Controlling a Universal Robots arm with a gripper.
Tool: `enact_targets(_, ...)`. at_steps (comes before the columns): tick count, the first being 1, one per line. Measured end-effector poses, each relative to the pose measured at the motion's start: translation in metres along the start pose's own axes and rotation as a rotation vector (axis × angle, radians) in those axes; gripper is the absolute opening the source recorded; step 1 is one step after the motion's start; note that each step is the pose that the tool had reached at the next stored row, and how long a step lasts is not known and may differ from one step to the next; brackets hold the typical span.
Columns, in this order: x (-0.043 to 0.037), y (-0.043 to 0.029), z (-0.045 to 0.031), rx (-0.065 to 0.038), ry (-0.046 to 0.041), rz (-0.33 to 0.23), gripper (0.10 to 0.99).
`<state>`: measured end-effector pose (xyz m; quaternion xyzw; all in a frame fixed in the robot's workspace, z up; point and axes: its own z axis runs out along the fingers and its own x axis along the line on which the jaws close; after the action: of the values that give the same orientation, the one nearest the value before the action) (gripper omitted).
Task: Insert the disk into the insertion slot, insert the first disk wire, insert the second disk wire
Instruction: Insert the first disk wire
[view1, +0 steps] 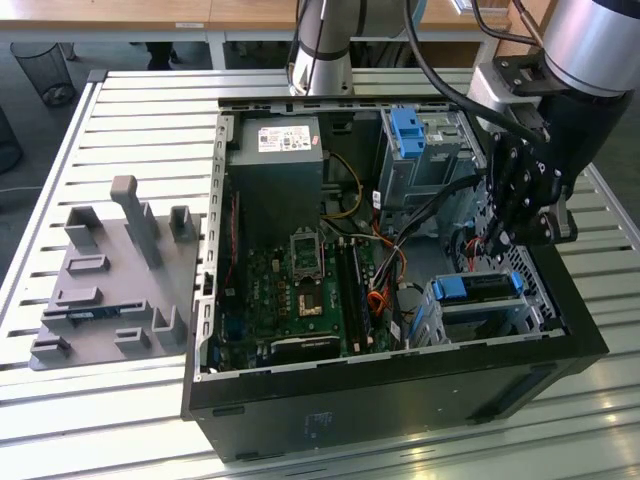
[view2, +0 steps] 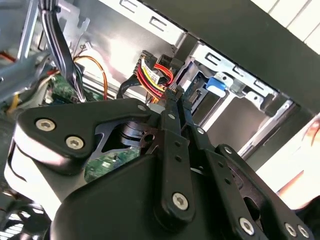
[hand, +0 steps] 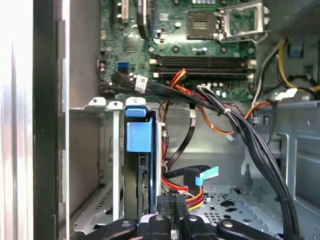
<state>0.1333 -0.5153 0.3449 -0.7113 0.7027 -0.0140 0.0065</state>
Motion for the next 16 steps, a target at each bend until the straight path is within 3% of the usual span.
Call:
enact_targets(5,0.0007,0.0002,0.0009,0.004,-0.0022,-0.073,0.165)
enact_targets(12,0.0115,0.0035,0.0012,0.014,-0.0032,-0.074,0.165)
enact_targets(16,0.0127,0.0051,0.0021,0.019,-0.0032,-0.074,0.165)
